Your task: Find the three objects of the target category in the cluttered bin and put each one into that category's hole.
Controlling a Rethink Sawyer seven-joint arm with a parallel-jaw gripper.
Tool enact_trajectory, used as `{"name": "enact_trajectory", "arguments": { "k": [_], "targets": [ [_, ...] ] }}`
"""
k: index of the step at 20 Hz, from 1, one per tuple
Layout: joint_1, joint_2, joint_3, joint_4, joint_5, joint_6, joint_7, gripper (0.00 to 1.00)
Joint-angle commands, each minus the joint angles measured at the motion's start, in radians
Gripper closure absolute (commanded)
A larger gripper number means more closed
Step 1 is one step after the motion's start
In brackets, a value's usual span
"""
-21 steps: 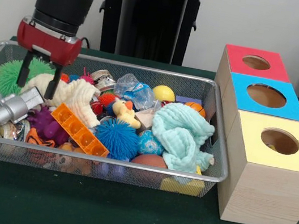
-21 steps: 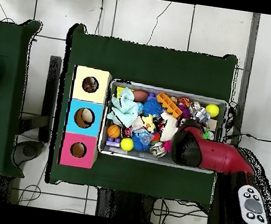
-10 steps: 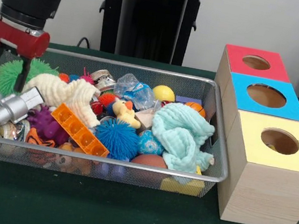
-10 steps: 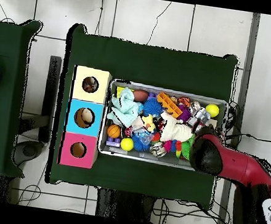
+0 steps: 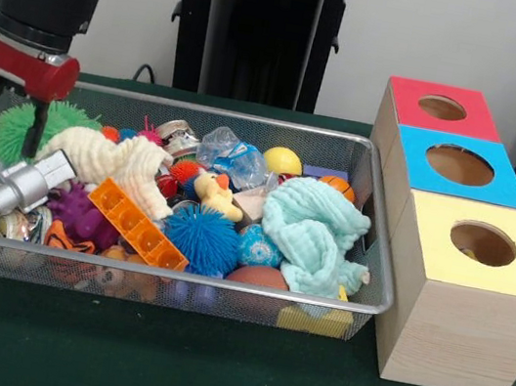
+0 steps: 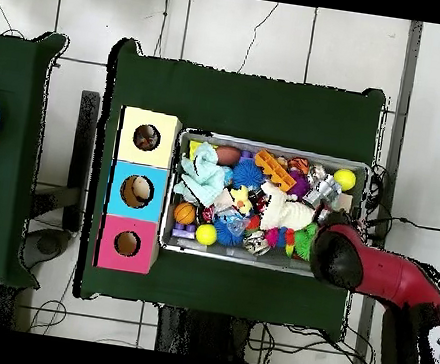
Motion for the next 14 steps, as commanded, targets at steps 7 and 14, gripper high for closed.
{"name": "enact_trajectory", "arguments": {
  "k": [7, 14],
  "targets": [
    [0.027, 0.062, -0.005, 0.159, -0.006, 0.034, 0.081, 0.00],
    [0.004, 0.084, 0.017, 0.175, 0.029, 0.076, 0.072, 0.00]
  ]
}}
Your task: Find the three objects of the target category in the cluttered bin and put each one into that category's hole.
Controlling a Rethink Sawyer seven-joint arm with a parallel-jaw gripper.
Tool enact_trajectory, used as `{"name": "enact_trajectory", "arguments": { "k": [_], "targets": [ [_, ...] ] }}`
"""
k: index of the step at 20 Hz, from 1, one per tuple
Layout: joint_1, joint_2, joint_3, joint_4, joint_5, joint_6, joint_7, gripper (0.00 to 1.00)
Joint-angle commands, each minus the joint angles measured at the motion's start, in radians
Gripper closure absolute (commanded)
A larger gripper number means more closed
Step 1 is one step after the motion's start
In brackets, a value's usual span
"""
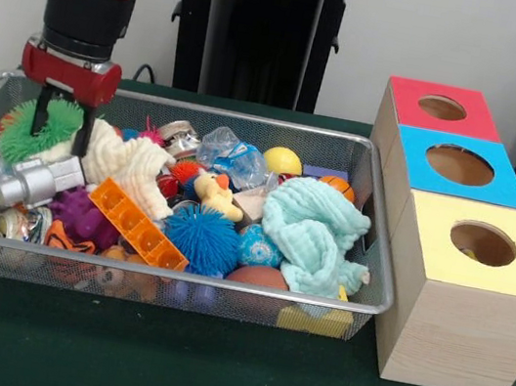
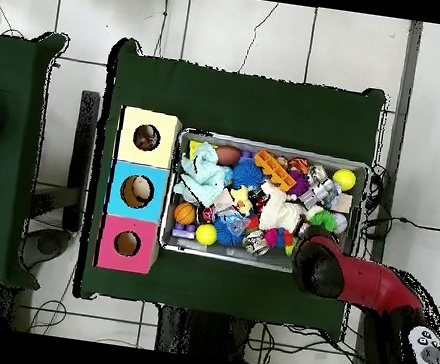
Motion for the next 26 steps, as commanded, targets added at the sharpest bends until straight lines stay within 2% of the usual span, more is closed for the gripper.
{"name": "enact_trajectory", "arguments": {
  "k": [1, 2, 11, 19, 26],
  "targets": [
    [-0.024, 0.070, 0.045, 0.094, 0.042, 0.105, 0.067, 0.00],
    [-0.033, 0.074, 0.054, 0.097, 0.057, 0.132, 0.061, 0.00],
    [-0.031, 0.131, 0.095, 0.116, 0.108, 0.116, 0.075, 0.00],
    [0.003, 0.159, 0.131, 0.187, 0.199, 0.050, 0.149, 0.00],
    [0.007, 0.209, 0.192, 0.208, 0.286, 0.011, 0.173, 0.00]
  ]
}}
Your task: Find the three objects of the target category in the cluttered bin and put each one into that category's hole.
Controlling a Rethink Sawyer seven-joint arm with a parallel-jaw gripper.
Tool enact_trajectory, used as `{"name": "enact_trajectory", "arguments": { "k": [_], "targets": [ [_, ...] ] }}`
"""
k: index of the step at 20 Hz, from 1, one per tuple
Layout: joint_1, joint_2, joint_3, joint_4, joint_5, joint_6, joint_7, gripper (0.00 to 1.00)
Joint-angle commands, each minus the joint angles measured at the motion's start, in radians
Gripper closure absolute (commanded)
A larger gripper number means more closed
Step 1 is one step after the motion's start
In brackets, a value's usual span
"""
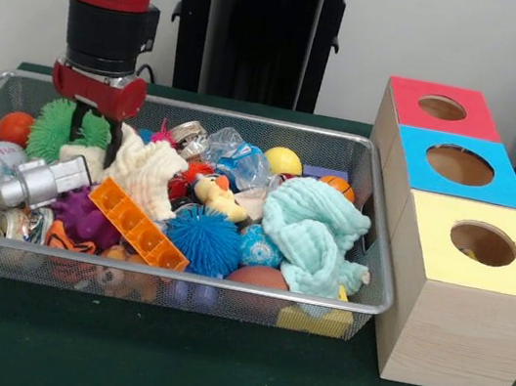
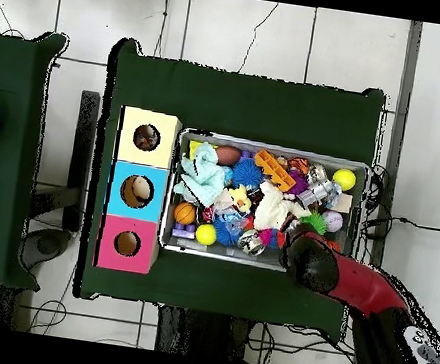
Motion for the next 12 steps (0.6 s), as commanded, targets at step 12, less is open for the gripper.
{"name": "enact_trajectory", "arguments": {
  "k": [12],
  "targets": [
    [0.099, 0.210, 0.138, 0.172, 0.185, -0.155, 0.252, 0.00]
  ]
}}
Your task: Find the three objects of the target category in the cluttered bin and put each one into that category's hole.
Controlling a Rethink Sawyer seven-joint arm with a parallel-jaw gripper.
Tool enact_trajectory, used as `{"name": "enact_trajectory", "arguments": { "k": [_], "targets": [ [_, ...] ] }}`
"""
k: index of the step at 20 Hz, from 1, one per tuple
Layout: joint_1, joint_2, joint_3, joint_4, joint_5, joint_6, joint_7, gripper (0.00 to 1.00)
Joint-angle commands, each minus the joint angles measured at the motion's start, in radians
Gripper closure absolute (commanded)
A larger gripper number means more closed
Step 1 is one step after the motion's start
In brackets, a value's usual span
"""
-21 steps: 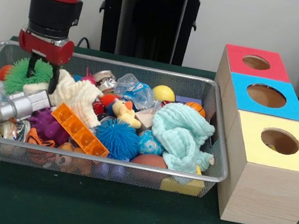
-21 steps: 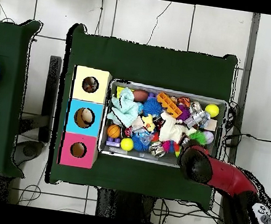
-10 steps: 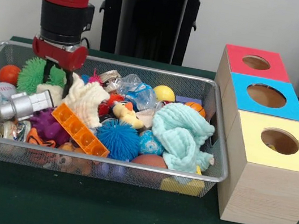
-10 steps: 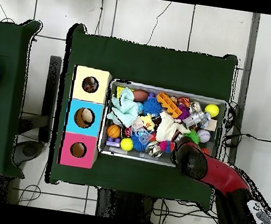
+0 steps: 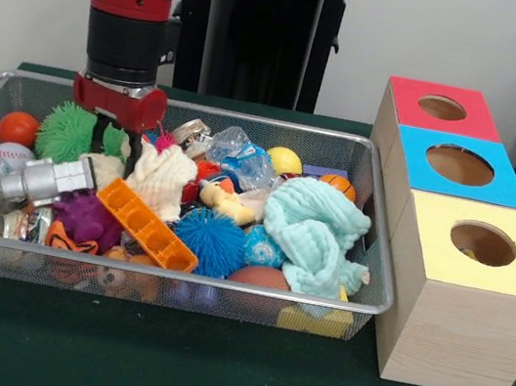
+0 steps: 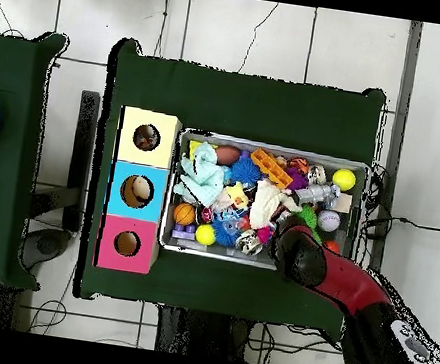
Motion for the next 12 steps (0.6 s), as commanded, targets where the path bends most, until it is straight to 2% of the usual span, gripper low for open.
{"name": "enact_trajectory", "arguments": {
  "k": [1, 7, 12],
  "targets": [
    [0.061, 0.201, 0.144, 0.141, 0.082, -0.062, 0.252, 0.00],
    [0.051, 0.214, 0.196, 0.181, 0.156, -0.106, 0.283, 0.00],
    [0.067, 0.197, 0.206, 0.215, 0.226, -0.122, 0.298, 0.00]
  ]
}}
